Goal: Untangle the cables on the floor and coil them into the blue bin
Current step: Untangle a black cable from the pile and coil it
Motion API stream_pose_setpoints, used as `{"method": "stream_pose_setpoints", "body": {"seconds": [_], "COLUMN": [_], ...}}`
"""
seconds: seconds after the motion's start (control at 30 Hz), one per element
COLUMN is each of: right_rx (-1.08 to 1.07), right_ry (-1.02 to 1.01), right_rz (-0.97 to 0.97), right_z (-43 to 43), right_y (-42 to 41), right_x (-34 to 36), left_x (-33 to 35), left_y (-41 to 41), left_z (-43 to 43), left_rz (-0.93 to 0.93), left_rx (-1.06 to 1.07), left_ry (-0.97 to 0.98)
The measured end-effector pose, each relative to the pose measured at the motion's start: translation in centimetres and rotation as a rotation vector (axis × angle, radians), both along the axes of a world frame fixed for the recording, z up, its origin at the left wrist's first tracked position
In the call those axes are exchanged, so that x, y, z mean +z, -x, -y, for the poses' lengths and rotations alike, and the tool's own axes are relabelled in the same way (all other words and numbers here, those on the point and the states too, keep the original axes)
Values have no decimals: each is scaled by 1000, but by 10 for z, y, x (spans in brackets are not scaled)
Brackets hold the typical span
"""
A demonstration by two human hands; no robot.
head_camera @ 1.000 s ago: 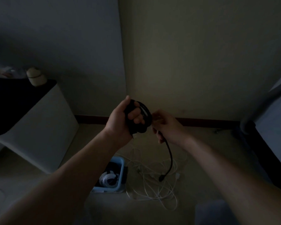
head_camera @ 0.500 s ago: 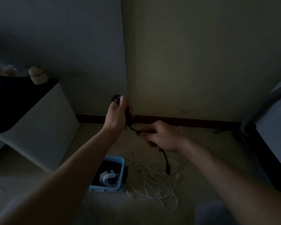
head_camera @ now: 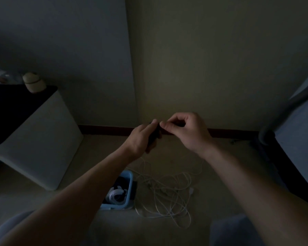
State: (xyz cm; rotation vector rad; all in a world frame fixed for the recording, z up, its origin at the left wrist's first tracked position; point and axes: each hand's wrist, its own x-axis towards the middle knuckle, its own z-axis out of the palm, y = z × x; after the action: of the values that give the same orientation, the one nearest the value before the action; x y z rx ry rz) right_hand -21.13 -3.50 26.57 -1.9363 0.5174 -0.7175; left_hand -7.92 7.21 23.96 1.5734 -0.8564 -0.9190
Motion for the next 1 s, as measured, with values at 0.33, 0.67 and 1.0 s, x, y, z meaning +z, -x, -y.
{"method": "stream_pose_setpoints", "body": {"seconds": [0.33,0.67,1.0], "right_rx": [-42,-53,-220], "right_ry": [-34,-409,-543], "right_rz": [38,46,68], "right_z": [13,-6,-32], "right_y": [-7,-23,-38], "right_x": [-14,-27,-29], "left_x": [15,23,16], "left_y": [5,-2,4], "left_z": [-8,-10,-9], "left_rz": [-248,-619,-699], "left_rx": [-204,-197,-38], "left_ry": [40,177,230]}}
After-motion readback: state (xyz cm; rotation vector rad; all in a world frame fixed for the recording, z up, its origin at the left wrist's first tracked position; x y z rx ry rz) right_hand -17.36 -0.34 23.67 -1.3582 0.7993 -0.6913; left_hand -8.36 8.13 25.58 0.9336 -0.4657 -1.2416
